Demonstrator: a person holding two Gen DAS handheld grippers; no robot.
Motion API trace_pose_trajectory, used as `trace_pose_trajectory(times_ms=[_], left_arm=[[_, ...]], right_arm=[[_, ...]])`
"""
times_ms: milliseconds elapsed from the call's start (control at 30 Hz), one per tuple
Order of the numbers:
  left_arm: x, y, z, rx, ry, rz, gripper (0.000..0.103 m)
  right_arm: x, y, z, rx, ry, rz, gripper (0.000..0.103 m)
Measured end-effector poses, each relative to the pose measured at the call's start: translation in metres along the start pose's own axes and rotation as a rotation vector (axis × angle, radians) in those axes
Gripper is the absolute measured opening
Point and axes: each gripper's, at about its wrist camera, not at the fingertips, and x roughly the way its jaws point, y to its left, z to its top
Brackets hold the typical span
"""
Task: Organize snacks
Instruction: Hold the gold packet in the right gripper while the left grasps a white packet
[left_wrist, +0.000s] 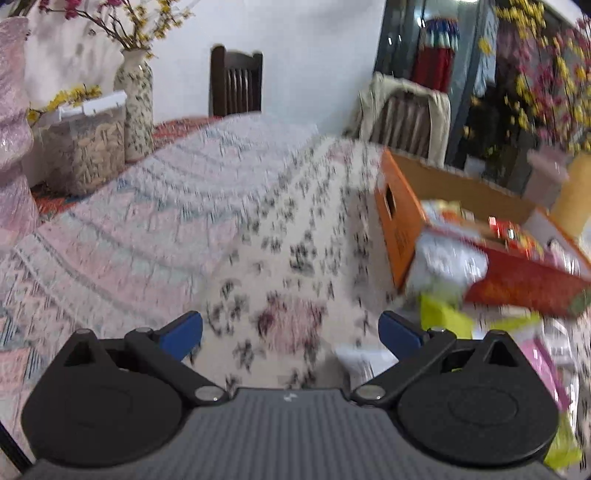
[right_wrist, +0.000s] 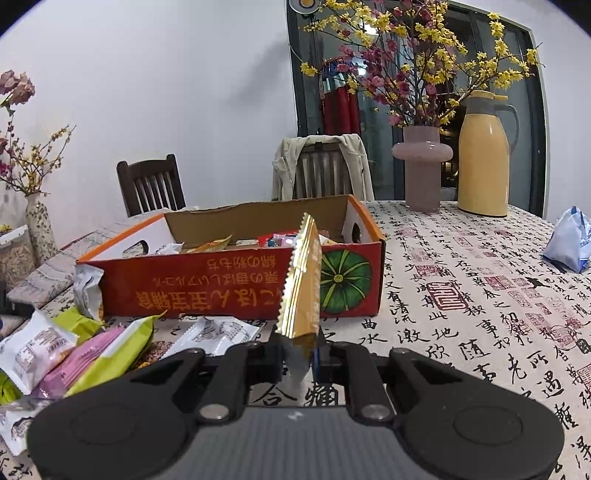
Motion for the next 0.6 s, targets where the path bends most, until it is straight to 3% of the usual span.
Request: trace_pose_trajectory(times_ms=[233, 400, 533, 600], left_arm=[[-0.004, -0.016, -0.015, 0.029, 0.075, -0.017, 0.101], [-0.007, -0.019, -0.015, 0.045, 0.081, -0.033, 0.079], [-0.005, -0.013, -0.013, 0.057, 0.087, 0.017, 0.062], [-0.004, -0.008, -0.012, 0.059, 0.083, 0.051, 0.059]], right_arm=[[-0.003, -0.002, -0.001, 0.010, -0.012, 0.027, 0.014], [-0.004, -0.002, -0.001, 0.014, -0.017, 0.044, 0.014], [-0.005, -0.003, -0.002, 0.018, -0.020, 0.055, 0.014], [-0.006, -0.003, -0.002, 0.019, -0.022, 0.060, 0.014]])
